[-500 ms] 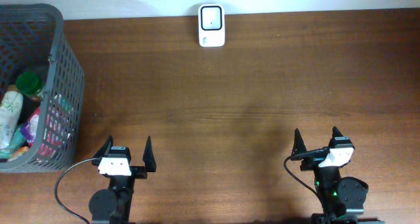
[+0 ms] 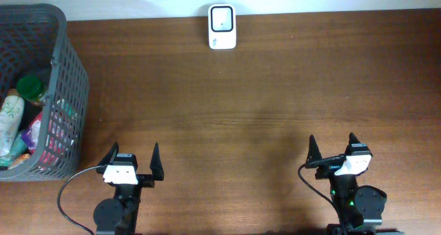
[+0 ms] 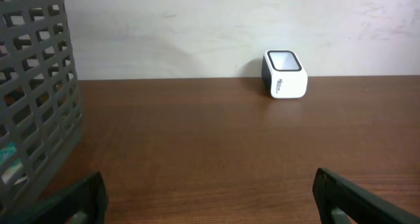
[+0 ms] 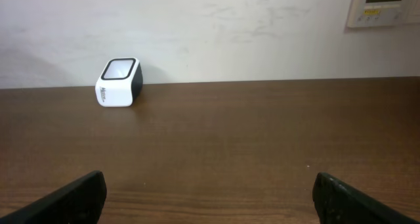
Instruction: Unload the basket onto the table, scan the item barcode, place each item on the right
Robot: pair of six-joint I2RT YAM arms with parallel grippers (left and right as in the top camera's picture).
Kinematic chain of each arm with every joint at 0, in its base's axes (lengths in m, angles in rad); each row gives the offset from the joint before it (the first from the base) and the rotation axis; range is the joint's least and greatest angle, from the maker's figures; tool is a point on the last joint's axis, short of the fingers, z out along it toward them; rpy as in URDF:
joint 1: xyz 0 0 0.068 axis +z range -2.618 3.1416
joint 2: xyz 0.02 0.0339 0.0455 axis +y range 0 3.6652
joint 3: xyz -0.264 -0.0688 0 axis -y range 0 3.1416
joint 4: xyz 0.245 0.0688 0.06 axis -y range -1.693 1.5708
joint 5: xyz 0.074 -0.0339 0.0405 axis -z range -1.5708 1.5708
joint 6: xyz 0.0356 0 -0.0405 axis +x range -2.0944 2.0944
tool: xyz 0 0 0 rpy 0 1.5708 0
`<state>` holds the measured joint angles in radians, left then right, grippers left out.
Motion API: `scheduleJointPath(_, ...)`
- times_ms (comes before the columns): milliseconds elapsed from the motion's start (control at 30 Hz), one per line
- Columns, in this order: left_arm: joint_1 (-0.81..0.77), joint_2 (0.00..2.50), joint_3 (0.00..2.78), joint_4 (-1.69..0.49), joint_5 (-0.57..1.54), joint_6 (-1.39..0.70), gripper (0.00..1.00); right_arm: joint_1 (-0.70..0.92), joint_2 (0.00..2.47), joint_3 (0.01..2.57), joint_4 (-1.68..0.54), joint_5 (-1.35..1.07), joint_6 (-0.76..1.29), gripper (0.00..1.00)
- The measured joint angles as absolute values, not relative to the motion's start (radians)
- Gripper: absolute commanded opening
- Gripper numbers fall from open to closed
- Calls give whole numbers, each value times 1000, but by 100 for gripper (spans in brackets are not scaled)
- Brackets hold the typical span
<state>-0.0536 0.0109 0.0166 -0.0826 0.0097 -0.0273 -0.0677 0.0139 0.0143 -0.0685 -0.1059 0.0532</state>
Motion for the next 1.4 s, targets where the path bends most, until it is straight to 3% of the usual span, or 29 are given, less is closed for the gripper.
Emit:
scheduleJointPath(833, -54, 11, 17, -78, 10, -28, 99, -68, 14, 14, -69, -106, 54, 99)
scheduleJointPath(1000, -53, 12, 10, 81, 217, -96, 99, -68, 14, 14, -68, -106, 52, 99)
scheduleJointPath(1133, -53, 15, 10, 502, 405, -126, 99, -68, 14, 14, -68, -103, 53, 98)
scheduleJointPath(1233, -53, 9, 25, 791, 410, -130, 99, -68, 14, 14, -70, -103, 53, 99)
scheduleJointPath(1400, -53, 36, 160, 747, 227, -130, 99, -68, 14, 14, -70, -102, 52, 99)
